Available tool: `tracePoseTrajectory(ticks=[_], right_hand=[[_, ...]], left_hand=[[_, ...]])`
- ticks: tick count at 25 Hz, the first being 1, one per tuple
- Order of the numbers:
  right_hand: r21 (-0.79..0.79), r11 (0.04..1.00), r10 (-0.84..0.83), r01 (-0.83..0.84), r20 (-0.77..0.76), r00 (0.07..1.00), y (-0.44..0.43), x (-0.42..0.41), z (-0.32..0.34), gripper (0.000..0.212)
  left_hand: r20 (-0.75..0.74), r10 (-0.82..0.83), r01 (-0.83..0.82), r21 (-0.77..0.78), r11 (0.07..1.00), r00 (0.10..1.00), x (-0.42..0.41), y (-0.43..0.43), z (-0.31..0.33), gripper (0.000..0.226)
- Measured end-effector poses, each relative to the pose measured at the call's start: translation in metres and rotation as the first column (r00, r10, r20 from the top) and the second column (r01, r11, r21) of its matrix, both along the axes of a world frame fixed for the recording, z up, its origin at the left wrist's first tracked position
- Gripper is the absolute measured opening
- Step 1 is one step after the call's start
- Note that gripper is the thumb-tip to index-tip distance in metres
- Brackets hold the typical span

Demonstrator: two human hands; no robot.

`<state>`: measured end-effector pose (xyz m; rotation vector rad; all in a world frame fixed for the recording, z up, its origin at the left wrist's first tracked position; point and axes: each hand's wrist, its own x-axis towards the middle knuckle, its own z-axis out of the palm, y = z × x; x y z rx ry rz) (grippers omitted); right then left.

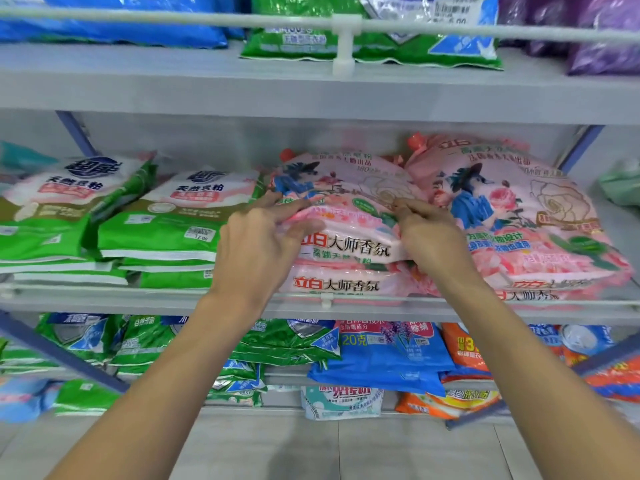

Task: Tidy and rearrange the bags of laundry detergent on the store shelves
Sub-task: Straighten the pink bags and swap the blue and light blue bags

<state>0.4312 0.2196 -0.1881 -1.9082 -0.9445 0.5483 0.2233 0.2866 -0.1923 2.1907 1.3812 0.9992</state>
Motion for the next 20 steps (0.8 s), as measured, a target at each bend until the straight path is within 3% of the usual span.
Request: tracePoseTrajectory(ticks=[4,12,20], right_hand=[[-0.04,0.998,0.055,-0.053,0.053,0.997,-0.007,-0.004,-0.004,0.04],[-0.058,0.981,0.191,-0.183,0.347,0.918,-0.063,-0.028,0.0,0.045],[-0.214,0.946,0.302,-0.245,0.298,0.905,-0.09,-0.037,0.032,0.053]], left_hand=[[-0.08,0.015,-0.014,0.015,1.0,0.997,0.002,0.002,-0.003,0.053],[-0.177,-0.057,0.047,-0.061,0.997,0.983,-0.015,-0.023,-0.003,0.054],[-0.315,-0.065,0.023,-0.137,0.99,0.947,-0.042,-0.078,0.039,0.052]])
